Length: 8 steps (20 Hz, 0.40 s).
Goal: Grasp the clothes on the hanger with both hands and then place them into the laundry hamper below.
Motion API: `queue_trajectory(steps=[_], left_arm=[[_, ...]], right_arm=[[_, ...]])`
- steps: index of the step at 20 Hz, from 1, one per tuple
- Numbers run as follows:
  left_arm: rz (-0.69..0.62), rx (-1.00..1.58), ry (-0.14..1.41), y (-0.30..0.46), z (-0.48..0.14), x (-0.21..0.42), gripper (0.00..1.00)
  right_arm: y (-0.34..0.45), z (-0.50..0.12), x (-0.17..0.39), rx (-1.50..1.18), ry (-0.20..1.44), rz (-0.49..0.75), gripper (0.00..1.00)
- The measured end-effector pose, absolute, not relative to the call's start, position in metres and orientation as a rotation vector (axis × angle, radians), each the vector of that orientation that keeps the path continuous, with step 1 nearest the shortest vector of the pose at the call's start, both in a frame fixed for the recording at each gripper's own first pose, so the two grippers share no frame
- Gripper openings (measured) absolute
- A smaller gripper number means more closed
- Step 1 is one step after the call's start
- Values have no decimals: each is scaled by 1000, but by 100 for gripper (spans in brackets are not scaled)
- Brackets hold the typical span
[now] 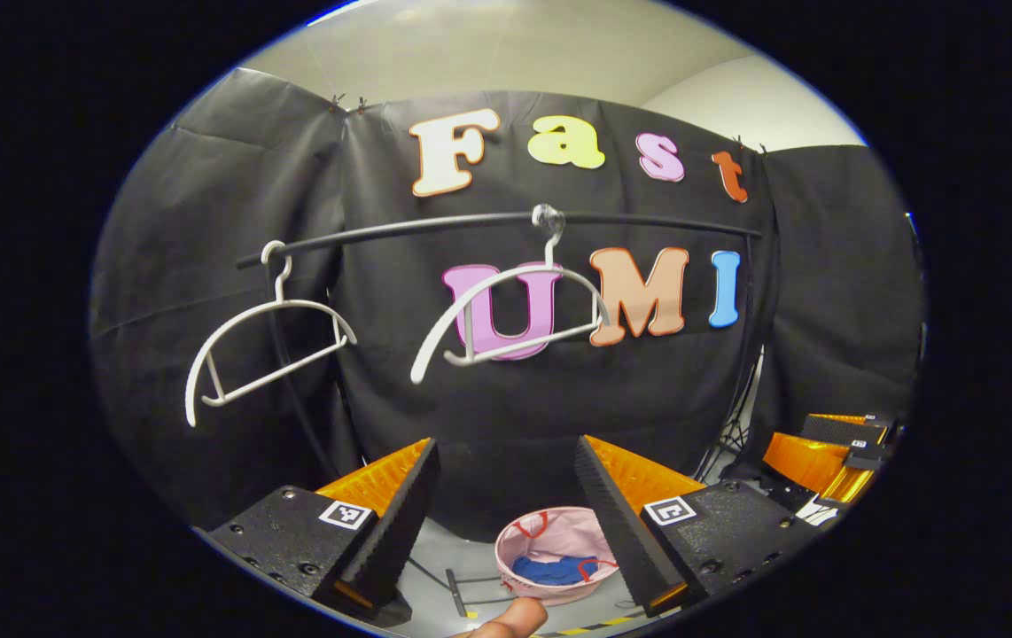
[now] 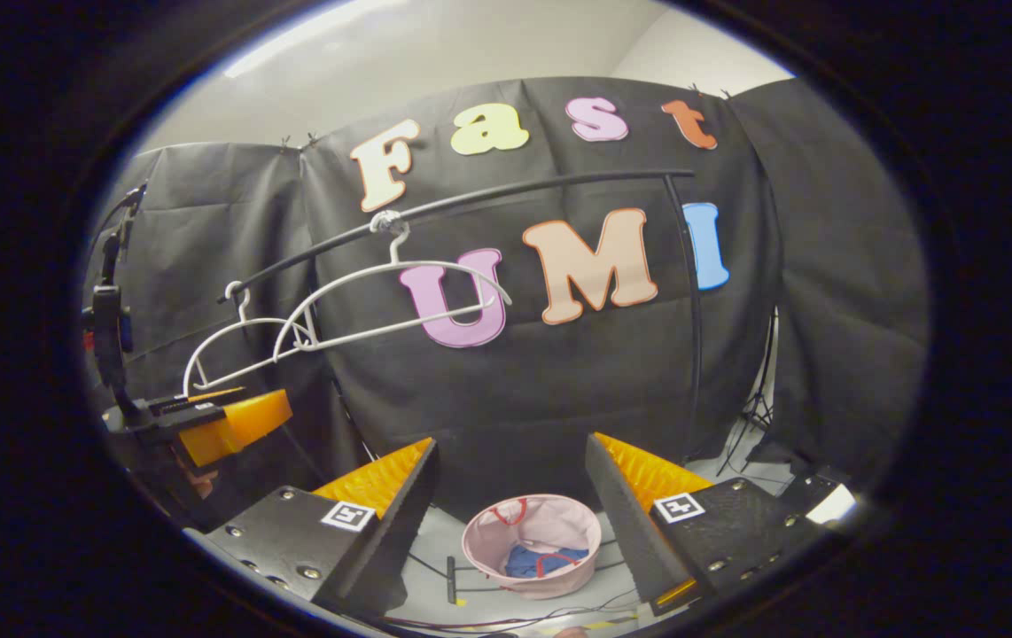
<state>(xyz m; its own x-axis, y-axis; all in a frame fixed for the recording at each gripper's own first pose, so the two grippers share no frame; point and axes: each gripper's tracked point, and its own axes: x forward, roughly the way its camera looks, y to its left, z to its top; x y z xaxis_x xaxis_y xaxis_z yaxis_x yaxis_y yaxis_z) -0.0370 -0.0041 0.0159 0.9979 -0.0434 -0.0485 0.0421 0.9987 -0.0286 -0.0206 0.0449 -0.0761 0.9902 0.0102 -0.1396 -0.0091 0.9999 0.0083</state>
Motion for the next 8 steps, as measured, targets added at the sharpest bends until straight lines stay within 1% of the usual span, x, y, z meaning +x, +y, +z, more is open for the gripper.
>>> queue_trajectory(steps=[2,3,4,6,7,8], left_arm=[[-39,-30,15,-6,30,-40,97],[-38,-32,-5,-6,37,-42,97],[-36,-34,-26,-4,42,-43,95],[-23,-28,-59,-2,55,-44,96],[-19,-18,-76,-3,64,-45,96],[-15,-6,-93,-2,73,-43,95]], right_arm=[[43,-66,-23,-8,110,16,100],[40,-59,-27,-15,86,17,99],[37,-52,-28,-20,59,17,100],[29,-41,-29,-15,20,9,99],[24,-38,-30,-9,6,3,100],[19,-32,-30,-4,-11,-4,92]])
